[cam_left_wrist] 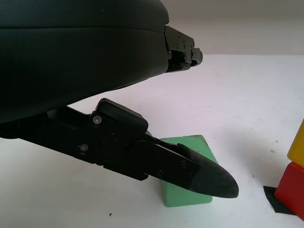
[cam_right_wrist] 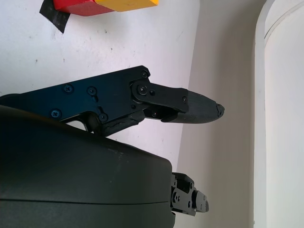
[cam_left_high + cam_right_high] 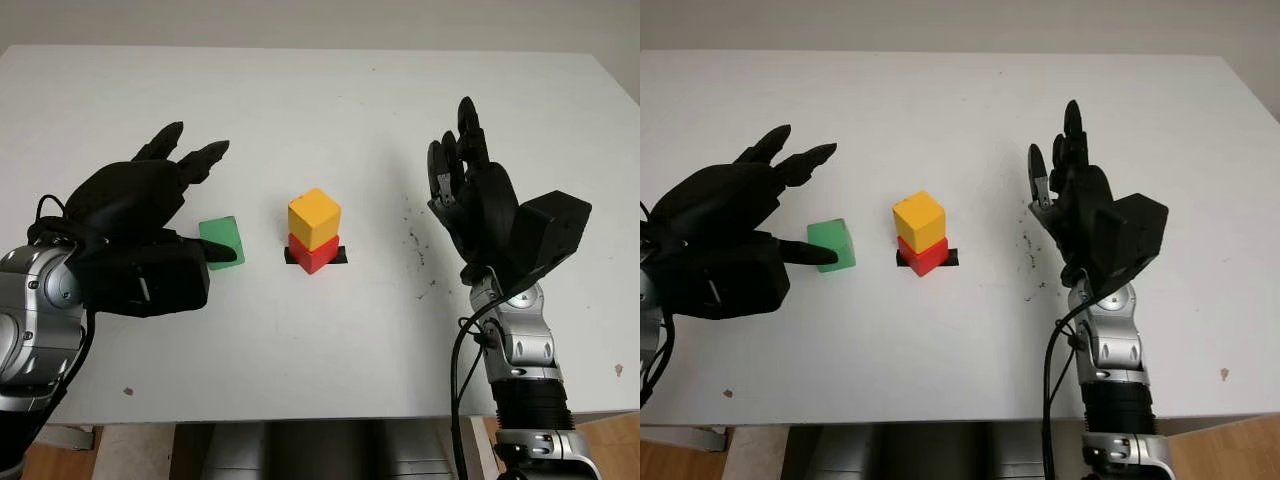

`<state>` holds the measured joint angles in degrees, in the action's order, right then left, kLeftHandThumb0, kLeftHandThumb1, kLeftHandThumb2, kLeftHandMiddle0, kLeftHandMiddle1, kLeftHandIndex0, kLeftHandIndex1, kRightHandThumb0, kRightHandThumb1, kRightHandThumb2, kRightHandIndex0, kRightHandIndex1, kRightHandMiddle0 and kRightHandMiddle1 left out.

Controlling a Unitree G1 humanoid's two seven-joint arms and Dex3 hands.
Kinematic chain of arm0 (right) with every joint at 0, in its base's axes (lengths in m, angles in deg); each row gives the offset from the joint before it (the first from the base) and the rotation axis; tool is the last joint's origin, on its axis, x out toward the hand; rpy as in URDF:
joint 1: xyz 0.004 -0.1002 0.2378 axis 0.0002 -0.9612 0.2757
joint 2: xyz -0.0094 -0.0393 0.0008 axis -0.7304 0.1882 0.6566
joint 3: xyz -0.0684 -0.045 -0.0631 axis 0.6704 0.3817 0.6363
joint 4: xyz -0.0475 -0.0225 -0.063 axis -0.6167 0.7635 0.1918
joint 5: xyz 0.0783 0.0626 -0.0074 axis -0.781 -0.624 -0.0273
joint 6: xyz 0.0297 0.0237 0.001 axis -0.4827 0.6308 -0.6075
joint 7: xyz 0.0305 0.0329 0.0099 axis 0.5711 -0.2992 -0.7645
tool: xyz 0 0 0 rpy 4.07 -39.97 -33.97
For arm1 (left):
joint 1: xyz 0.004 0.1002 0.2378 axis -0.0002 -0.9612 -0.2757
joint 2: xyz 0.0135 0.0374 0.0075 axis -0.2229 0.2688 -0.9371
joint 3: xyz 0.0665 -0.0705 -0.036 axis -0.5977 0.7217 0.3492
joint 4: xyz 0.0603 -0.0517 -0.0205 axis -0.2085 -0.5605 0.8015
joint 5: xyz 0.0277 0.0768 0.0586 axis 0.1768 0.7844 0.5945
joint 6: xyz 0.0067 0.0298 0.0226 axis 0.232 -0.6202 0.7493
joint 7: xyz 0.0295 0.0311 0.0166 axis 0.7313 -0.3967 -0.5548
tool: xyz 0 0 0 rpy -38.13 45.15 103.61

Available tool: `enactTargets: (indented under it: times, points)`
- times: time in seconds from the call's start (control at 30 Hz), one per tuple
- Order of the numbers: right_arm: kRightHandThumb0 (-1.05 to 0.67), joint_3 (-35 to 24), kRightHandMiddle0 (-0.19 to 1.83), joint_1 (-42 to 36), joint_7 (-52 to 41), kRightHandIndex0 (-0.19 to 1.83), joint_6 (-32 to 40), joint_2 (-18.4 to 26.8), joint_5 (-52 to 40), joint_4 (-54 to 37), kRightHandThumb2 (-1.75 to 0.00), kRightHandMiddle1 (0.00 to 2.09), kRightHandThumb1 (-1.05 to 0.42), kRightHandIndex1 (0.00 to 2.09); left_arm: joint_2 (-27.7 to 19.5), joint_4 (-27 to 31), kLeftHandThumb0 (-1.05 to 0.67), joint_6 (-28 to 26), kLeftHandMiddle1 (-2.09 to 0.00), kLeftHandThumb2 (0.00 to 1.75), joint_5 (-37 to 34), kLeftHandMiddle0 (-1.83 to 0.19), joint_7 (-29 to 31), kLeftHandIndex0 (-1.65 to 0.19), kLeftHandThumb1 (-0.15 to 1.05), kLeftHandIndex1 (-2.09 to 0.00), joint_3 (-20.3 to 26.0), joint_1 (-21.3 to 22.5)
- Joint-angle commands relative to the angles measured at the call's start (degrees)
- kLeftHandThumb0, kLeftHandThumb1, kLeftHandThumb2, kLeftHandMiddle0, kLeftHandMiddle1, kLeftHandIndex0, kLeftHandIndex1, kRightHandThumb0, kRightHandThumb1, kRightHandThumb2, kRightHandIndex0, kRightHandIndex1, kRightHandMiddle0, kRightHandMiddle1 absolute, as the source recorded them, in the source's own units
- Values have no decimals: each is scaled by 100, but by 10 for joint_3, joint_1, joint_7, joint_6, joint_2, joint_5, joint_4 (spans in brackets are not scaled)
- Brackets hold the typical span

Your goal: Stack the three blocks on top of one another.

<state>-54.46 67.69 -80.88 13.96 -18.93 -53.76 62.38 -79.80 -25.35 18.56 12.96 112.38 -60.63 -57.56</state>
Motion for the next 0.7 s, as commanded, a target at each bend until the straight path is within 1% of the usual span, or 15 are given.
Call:
enactTargets:
  times: [0.0,0.13,0.2,0.33,0.67]
  points:
    - [-61,-1,-16,2,-2,-17,-3,6,-3,-4,-55,5,-105,4,-1,-7,-91,6,0,5,12,19,-9,-8,103,-7,-10,-9]
    - [-60,0,-15,1,0,-17,-3,4,-1,-4,-56,5,-105,4,5,-46,-86,27,-3,4,56,17,-60,-15,100,-10,-31,-15]
    - [-60,0,-16,-1,1,-17,-2,4,-1,-6,-57,5,-105,4,8,-65,-84,30,-4,4,66,16,-73,-18,99,-10,-39,-13]
    - [-60,-2,-15,-5,1,-16,-2,6,-2,-8,-56,5,-105,5,12,-85,-85,33,-6,5,76,14,-77,-22,100,-12,-51,-8]
    - [-61,-2,-15,-6,-1,-16,0,13,1,-8,-56,5,-105,5,33,-107,-83,22,-7,6,90,7,-82,-32,101,-16,-68,-5]
